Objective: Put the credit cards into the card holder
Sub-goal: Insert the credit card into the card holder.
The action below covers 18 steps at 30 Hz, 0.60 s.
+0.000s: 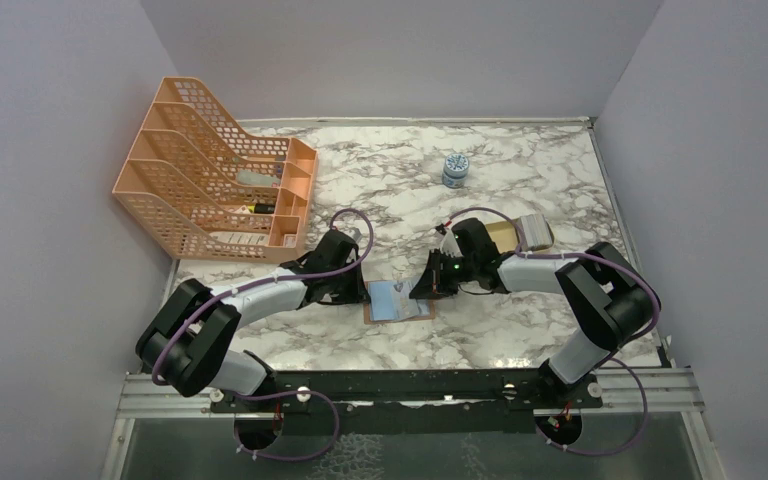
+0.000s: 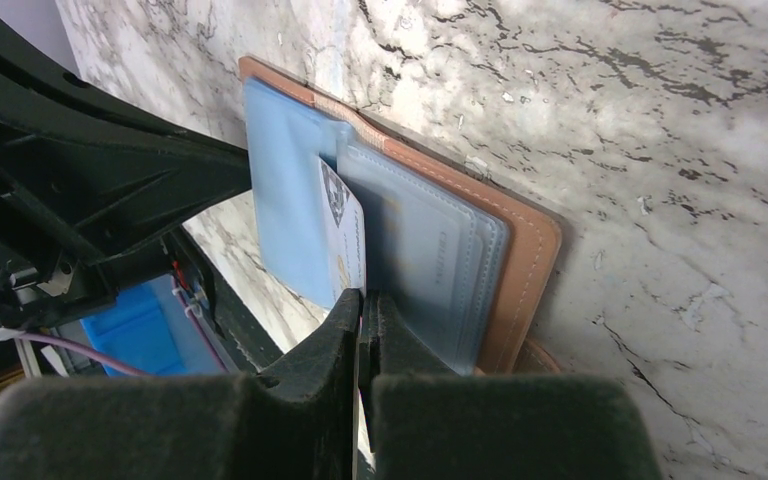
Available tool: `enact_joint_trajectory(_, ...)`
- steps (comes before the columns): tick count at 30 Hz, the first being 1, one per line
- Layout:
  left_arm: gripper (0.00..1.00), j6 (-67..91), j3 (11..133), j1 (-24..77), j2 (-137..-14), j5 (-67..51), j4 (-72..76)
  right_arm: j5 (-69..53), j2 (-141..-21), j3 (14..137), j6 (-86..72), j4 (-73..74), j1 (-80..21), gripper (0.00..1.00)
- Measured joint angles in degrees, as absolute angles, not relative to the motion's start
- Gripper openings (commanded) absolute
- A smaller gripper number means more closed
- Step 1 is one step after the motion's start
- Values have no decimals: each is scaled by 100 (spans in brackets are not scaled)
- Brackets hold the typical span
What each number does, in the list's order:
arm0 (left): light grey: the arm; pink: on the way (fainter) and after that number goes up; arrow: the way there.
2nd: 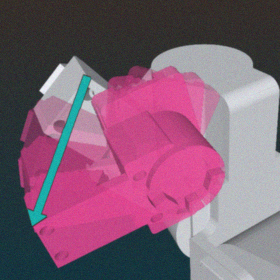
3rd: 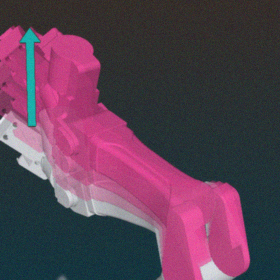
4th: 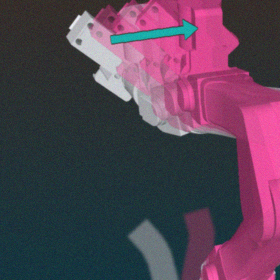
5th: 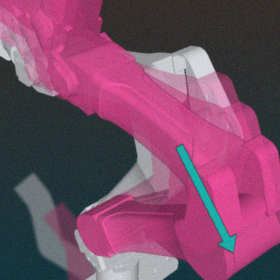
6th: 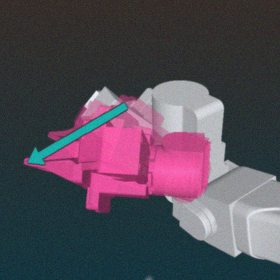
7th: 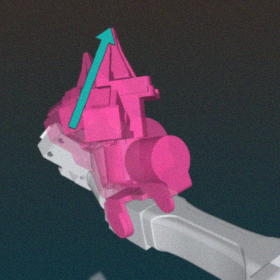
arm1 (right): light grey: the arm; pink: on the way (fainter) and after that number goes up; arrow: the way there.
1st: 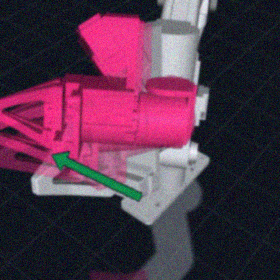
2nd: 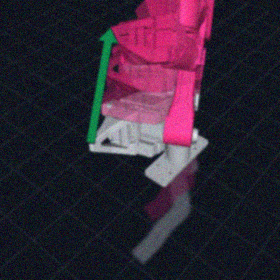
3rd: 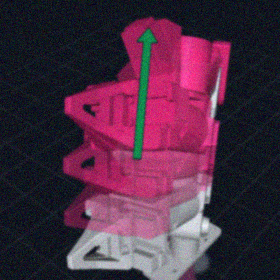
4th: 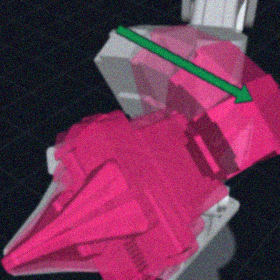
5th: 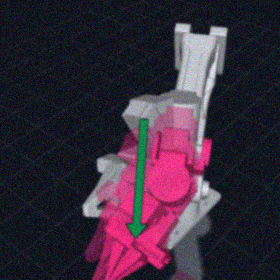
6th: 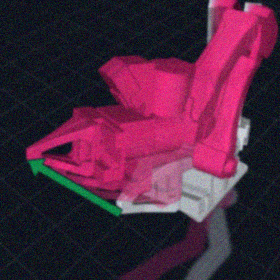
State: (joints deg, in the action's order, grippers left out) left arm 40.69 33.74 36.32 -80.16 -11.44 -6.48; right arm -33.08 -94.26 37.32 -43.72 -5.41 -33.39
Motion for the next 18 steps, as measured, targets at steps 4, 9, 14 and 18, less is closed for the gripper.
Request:
enact_joint_trajectory(4,0,4086,3339,3632,-8014,-1157,-572,-3280,-9406,3675,-4436,-637,-3339,1)
enact_joint_trajectory(9,0,4106,3323,3634,-8014,-1170,-528,-3267,-9406,3645,-4495,-735,-3339,1)
enact_joint_trajectory(14,0,4141,3306,3634,-8014,-1177,-489,-3216,-9376,3559,-4598,-869,-3343,1)
enact_joint_trajectory(18,0,4171,3271,3638,-8014,-1186,-419,-3157,-9321,3463,-4665,-980,-3343,1)
